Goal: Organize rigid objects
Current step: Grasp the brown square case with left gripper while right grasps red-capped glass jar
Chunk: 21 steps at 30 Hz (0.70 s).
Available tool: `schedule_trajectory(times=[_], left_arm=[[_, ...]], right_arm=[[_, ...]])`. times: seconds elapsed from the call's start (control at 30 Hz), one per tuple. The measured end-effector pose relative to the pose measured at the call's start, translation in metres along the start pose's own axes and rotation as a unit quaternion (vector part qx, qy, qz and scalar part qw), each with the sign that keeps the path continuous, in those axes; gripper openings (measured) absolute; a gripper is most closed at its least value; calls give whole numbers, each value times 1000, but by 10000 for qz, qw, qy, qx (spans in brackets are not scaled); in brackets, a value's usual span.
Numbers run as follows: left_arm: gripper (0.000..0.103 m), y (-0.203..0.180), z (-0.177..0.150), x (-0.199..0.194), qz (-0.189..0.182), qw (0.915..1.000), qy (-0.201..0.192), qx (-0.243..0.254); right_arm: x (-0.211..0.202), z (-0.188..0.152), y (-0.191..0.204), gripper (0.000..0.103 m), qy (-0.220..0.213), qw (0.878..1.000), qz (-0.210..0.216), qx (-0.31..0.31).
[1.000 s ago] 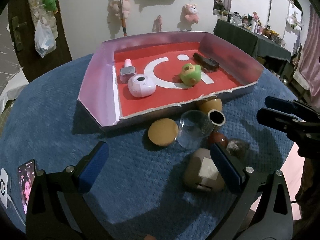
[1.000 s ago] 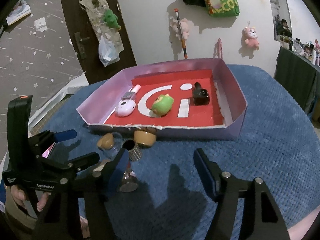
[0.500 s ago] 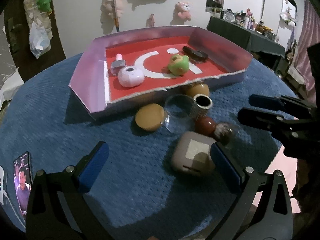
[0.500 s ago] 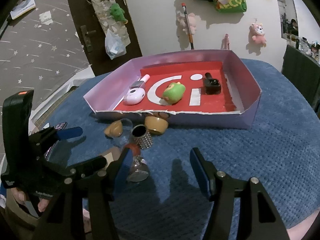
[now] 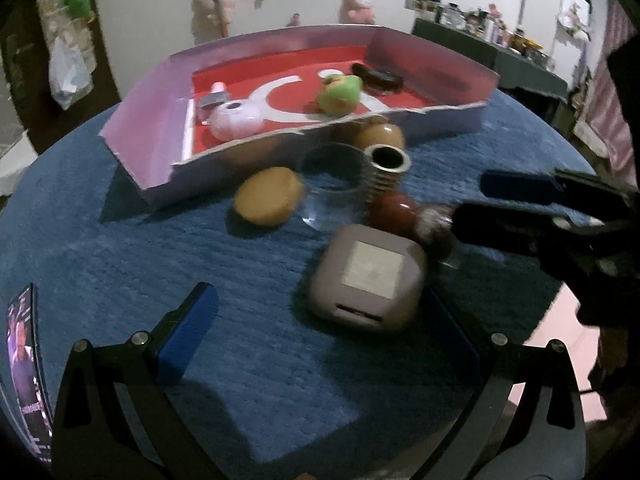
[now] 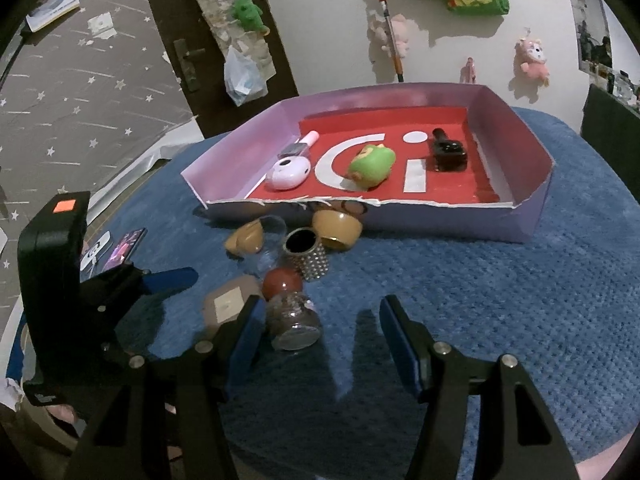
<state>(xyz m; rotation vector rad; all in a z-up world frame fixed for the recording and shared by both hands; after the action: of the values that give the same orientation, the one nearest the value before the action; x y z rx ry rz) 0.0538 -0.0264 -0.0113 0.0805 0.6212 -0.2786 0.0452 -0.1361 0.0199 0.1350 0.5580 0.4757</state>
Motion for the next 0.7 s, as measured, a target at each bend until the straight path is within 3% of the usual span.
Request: schedule_trajectory(times=[0.23, 0.43, 0.7], left_arm=[[103, 31, -2, -1, 340, 9990, -34, -270], [103, 39, -3, -1, 373, 9988, -55, -305], [90, 34, 3, 2, 255, 9993, -189, -206]], right_arm=[[1, -3, 3, 63, -52, 9999, 101, -110], [4, -16, 21, 62, -377, 9957, 33, -849], [19, -25, 22, 55, -491, 9936, -32, -1021]])
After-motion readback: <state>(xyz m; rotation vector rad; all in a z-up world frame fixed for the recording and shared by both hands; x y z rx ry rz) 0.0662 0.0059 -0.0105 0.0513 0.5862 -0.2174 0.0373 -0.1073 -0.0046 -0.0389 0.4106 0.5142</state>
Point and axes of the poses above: each gripper's, at about its wrist camera, not at the fingertips, and x roughly the way its jaws point, y to its left, z to its top, the point moved 2 cm from there along x, roughly the way its jaws point, and after that the axes turned 15 degrees about -y, right-handed, at the moved point
